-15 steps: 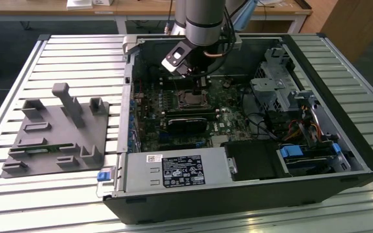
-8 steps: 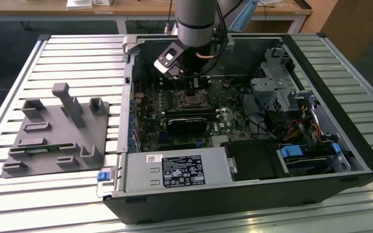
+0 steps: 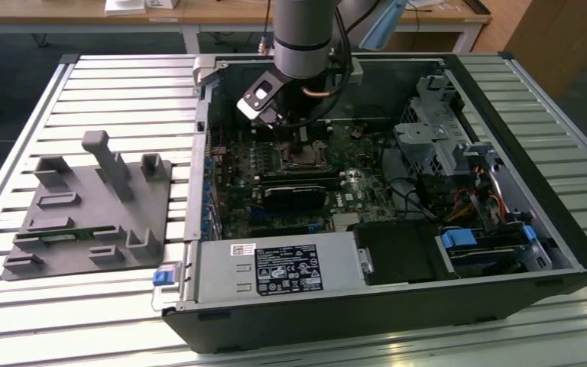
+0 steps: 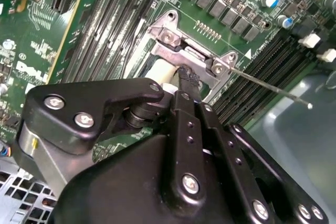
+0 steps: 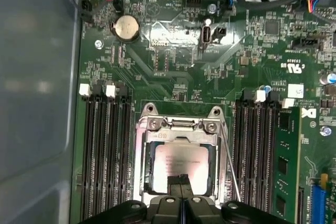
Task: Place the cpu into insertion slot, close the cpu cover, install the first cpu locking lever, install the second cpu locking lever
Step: 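Close the cpu cover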
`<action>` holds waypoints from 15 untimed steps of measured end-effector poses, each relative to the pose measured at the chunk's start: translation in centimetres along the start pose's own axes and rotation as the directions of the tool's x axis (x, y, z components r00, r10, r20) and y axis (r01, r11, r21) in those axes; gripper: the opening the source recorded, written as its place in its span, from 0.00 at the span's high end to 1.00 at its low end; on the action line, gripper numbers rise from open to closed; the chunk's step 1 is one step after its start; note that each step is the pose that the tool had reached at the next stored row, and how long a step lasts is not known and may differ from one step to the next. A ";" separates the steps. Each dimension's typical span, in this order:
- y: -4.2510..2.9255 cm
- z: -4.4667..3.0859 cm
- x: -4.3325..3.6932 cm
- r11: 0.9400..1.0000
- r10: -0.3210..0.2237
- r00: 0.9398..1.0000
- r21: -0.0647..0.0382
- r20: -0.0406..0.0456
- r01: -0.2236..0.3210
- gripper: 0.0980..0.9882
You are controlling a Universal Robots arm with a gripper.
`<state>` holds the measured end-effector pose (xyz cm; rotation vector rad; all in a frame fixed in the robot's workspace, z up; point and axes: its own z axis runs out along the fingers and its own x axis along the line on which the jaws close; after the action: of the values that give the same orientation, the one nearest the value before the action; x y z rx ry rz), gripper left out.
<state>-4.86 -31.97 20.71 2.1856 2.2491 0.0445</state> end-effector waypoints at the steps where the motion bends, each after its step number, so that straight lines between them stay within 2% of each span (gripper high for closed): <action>1: -0.09 0.08 0.00 1.000 0.000 1.000 0.000 0.000 0.000 0.99; 10: -0.47 0.83 -0.02 1.000 0.000 1.000 0.003 0.001 0.000 0.99; 13: -0.45 0.83 0.00 1.000 0.000 1.000 0.002 0.000 0.000 0.99; 15: -0.43 0.56 0.03 1.000 0.000 1.000 0.001 -0.002 0.000 0.99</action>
<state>-5.28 -31.95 20.14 2.1868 2.2503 0.0453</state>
